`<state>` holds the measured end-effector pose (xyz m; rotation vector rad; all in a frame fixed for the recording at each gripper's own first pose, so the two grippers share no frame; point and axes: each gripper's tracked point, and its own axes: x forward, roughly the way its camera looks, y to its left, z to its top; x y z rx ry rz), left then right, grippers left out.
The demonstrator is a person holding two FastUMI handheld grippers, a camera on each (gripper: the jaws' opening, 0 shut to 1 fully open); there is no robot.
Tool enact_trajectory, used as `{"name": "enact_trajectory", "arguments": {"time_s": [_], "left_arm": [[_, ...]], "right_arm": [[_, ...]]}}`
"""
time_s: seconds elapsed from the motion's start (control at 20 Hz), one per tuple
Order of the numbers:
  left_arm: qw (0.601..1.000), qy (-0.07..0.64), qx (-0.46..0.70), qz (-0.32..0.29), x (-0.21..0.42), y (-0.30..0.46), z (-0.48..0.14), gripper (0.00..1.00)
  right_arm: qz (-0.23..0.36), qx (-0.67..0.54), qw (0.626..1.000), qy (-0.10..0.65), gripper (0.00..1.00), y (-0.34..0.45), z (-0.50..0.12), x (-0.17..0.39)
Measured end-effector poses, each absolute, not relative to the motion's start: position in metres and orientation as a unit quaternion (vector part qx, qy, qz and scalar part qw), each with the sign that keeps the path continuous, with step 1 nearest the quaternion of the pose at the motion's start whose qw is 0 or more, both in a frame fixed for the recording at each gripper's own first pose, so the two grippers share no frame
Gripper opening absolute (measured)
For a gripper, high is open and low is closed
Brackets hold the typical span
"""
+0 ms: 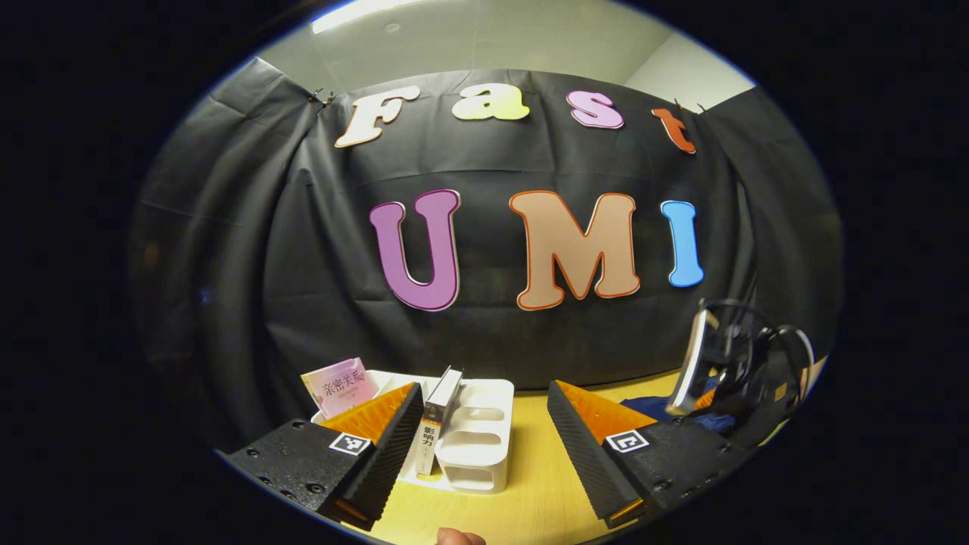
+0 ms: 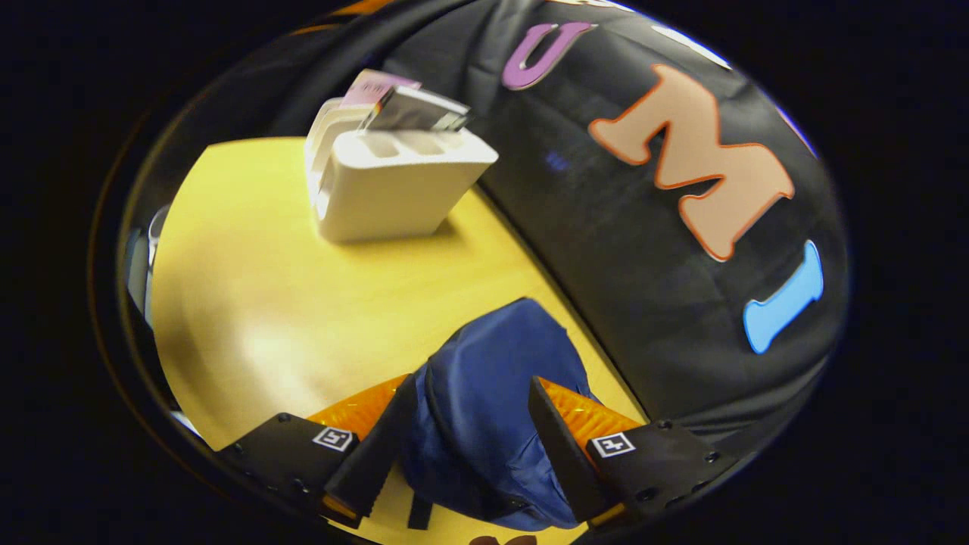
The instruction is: Open the schoolbag, grab two books from the bookshelf and put them into the schoolbag.
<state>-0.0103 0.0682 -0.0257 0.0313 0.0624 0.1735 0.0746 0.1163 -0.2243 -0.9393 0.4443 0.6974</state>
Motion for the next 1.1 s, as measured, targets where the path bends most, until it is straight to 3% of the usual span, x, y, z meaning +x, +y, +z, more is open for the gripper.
{"name": "enact_trajectory", "arguments": {"time_s": [0.25, 0.3, 0.45, 0.5, 0.75, 0.9, 1.1], "left_arm": [[0.994, 0.042, 0.007, 0.099, -0.015, 0.081, -0.033, 0.96], [0.994, 0.043, 0.007, 0.1, -0.015, 0.082, -0.034, 1.0], [0.994, 0.044, 0.01, 0.099, -0.015, 0.086, -0.034, 0.96], [0.994, 0.045, 0.011, 0.097, -0.016, 0.085, -0.035, 1.0], [0.995, 0.05, 0.01, 0.09, -0.016, 0.088, -0.038, 0.96], [0.995, 0.048, 0.012, 0.086, -0.017, 0.092, -0.039, 1.0], [0.995, 0.053, 0.004, 0.086, -0.015, 0.1, -0.045, 0.96]], "right_arm": [[0.343, -0.499, 0.748, 0.27, 0.87, 0.11, -0.275, 0.079], [0.345, -0.505, 0.742, 0.275, 0.87, 0.11, -0.283, 0.081], [0.342, -0.516, 0.731, 0.289, 0.87, 0.112, -0.292, 0.087], [0.345, -0.513, 0.728, 0.296, 0.81, 0.113, -0.299, 0.089], [0.341, -0.511, 0.721, 0.319, 0.51, 0.107, -0.308, 0.096], [0.325, -0.501, 0.732, 0.327, 0.33, 0.105, -0.308, 0.098], [0.301, -0.499, 0.749, 0.316, 0.1, 0.101, -0.294, 0.104]]}}
